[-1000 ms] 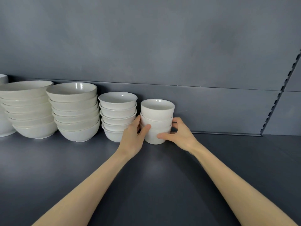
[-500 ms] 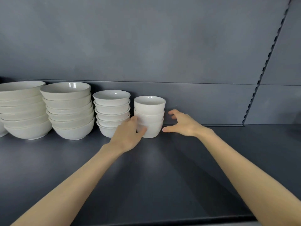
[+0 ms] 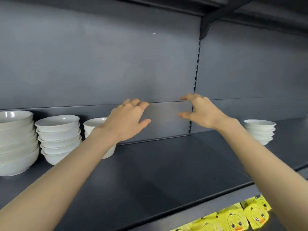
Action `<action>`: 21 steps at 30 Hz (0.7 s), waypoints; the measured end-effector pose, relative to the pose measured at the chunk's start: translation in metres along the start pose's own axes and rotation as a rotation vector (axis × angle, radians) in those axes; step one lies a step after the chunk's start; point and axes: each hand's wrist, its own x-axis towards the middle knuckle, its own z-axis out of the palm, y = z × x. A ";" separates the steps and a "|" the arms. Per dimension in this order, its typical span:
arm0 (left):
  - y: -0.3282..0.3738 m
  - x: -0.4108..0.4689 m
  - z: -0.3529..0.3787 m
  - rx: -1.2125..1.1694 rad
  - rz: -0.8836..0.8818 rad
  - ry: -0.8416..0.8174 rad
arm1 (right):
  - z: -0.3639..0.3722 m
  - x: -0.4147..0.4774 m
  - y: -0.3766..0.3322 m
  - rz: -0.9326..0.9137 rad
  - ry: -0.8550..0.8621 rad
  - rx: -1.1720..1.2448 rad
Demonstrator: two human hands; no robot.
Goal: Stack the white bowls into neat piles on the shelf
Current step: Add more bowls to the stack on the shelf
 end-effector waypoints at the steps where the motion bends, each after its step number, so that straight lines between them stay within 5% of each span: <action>1: 0.014 0.006 -0.003 -0.007 0.016 0.033 | -0.013 -0.008 0.010 0.007 0.021 -0.013; 11: 0.196 0.006 -0.007 -0.196 0.044 0.249 | -0.114 -0.121 0.133 0.040 0.130 -0.047; 21: 0.315 0.048 0.021 -0.258 0.056 0.163 | -0.156 -0.159 0.250 0.094 0.107 -0.007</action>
